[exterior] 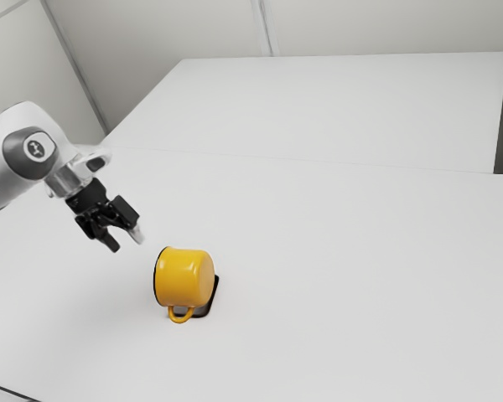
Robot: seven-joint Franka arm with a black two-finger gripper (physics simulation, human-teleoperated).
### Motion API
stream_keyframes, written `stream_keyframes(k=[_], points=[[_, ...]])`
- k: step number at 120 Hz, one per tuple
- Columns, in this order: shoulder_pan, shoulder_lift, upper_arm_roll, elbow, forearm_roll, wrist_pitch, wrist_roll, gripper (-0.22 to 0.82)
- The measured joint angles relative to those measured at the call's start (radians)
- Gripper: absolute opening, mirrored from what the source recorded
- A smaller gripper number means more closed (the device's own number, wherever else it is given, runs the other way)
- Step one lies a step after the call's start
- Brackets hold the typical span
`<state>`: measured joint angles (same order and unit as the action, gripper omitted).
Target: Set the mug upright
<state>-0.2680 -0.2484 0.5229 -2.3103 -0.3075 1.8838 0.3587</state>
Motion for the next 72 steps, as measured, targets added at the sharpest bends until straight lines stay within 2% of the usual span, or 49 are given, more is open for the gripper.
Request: stream_keyframes(k=[29,72], points=[[0.005,0.110,0.027,-0.029,-0.187,-0.034,0.137,0.60],[0.003,0.182,0.061,-0.069,-0.423,-0.016,0.324,0.60]])
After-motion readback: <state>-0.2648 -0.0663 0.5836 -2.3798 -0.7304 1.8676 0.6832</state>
